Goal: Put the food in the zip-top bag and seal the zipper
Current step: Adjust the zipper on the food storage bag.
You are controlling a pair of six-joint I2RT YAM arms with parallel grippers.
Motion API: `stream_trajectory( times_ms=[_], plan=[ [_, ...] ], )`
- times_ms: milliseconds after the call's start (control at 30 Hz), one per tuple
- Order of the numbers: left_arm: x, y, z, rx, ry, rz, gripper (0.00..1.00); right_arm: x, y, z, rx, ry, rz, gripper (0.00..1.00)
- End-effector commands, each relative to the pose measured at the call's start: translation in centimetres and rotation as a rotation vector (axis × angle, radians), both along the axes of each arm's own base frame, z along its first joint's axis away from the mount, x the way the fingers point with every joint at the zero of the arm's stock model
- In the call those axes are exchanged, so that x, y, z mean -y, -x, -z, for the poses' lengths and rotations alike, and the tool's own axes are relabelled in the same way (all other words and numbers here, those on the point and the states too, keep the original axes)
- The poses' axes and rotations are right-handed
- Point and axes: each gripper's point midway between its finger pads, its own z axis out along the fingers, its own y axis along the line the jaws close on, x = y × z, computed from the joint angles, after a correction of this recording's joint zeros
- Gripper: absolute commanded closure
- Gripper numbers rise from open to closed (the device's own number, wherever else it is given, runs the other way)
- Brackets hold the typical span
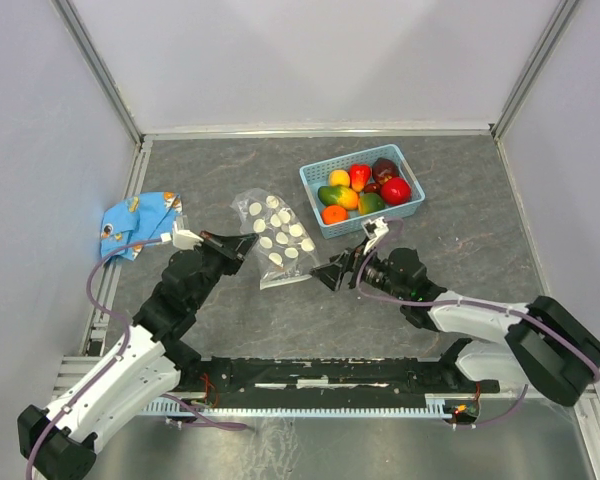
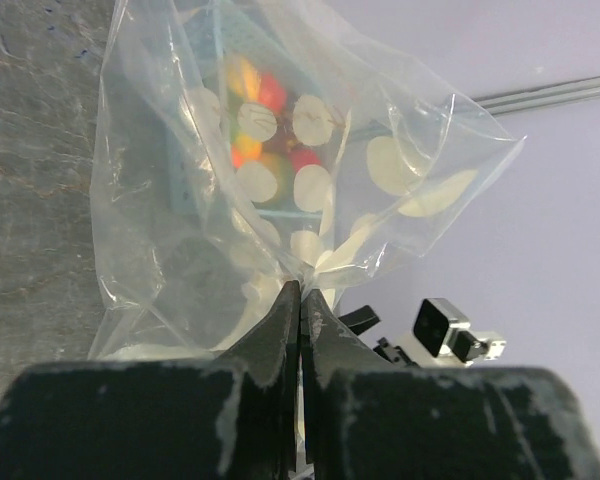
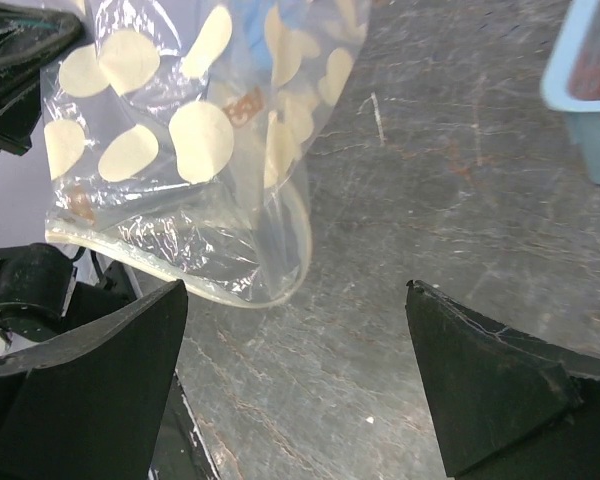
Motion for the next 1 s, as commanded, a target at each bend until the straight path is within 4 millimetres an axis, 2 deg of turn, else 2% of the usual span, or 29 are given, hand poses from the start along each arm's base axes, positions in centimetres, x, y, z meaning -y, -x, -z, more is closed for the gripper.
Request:
stream_trajectory(
  times_ms=[0, 200, 367, 533, 667, 733, 867, 967],
  plan=[
    [0.8, 0.2, -2.2, 0.050, 0.178, 0.023, 0.97, -2.5, -0.5, -4.2, 0.099, -0.131, -0.028, 0.04],
    [0.9, 0.3, -1.5, 0.036, 0.175, 0.026, 0.97, -3.1, 0.0, -5.0, 0.110, -0.189, -0.052, 0.19],
    [0.4, 0.3, -0.3, 0.019, 0.161, 0.004, 0.97, -3.0, 0.4, -5.5, 0.102, -0.198, -0.065, 0.46],
    [0.0, 0.3, 1.0, 0.005, 0.143, -0.015, 0.97, -2.8, 0.8, -6.3, 0.102, -0.220, -0.069, 0.66],
    [-0.2, 0.3, 1.2, 0.018, 0.083, -0.014, 0.97, -2.5, 0.7, -6.3, 0.093, -0.201, -0.052, 0.81],
    [-0.5, 0.2, 1.3, 0.024, 0.016, -0.017, 0.91, -2.3, 0.6, -6.4, 0.089, -0.179, -0.041, 0.87],
    [-1.7, 0.4, 2.0, 0.016, -0.195, -0.018, 0.68, -1.5, 0.4, -6.7, 0.070, -0.122, -0.006, 0.92],
    [-1.9, 0.7, 1.4, 0.042, -0.335, 0.028, 0.53, -0.6, 0.1, -6.5, 0.029, -0.039, 0.042, 0.98]
  ],
)
